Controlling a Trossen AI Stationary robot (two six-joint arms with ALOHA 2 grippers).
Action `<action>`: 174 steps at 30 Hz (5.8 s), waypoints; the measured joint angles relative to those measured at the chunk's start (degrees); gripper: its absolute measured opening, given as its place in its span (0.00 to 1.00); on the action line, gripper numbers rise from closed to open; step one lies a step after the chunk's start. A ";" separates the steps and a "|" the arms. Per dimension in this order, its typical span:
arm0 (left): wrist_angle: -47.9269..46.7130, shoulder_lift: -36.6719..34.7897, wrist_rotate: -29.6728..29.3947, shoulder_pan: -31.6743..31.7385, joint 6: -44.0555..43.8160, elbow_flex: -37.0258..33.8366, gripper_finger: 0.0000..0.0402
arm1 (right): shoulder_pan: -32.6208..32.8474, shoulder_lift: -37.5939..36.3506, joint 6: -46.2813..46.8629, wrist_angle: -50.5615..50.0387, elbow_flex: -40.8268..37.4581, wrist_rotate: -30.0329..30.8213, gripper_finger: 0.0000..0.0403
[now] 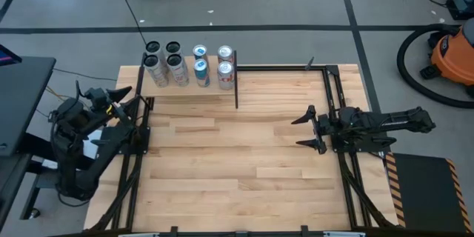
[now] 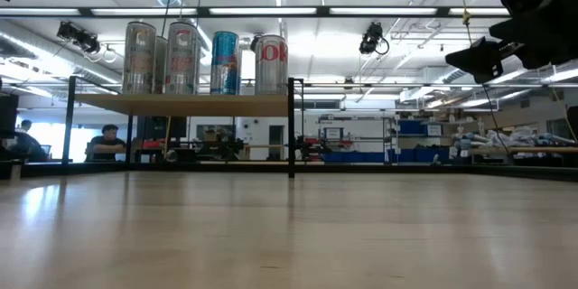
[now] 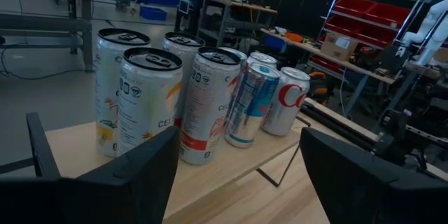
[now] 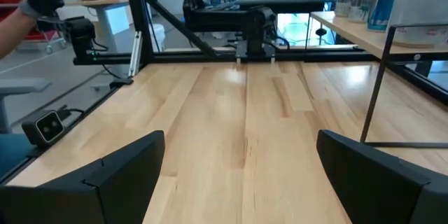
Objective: Place canned beverage on shelf
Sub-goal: Put the white-yellow soda can on the shelf aligned with the other white-yellow soda can
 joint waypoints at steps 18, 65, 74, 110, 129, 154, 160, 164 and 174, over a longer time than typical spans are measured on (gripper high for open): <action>0.93 0.00 4.42 8.70 0.57 0.00 0.74 | -0.01 0.00 -0.04 -0.71 -0.16 0.00 0.95; 62.81 -0.04 -6.89 1.75 -2.18 -45.76 0.74 | -0.02 0.00 -0.68 -0.39 -0.16 0.63 0.95; 60.62 -0.04 -7.33 -2.22 4.44 -45.79 0.74 | -0.01 0.01 -2.96 -0.81 -0.15 0.63 0.95; 60.57 0.23 -13.00 -8.83 20.90 -46.03 0.74 | -0.02 0.07 -3.26 -5.17 -0.14 7.45 0.95; 63.01 0.09 -12.99 -22.70 23.08 -45.97 0.74 | -3.54 -0.98 -3.15 1.89 -2.94 7.39 0.95; 63.06 0.07 -13.03 -30.73 23.24 -45.94 0.74 | -4.22 -1.11 -3.23 1.97 -2.94 7.39 0.95; 63.06 0.07 -13.10 -31.41 23.24 -45.94 0.74 | -4.22 -1.11 -3.21 1.97 -2.94 7.41 0.95; 63.06 0.07 -13.11 -32.40 23.24 -45.94 0.74 | -4.22 -1.11 -3.23 1.97 -2.94 7.41 0.95; 63.06 0.07 -13.09 -32.96 23.24 -45.92 0.74 | -4.22 -1.11 -3.22 1.97 -2.94 7.41 0.95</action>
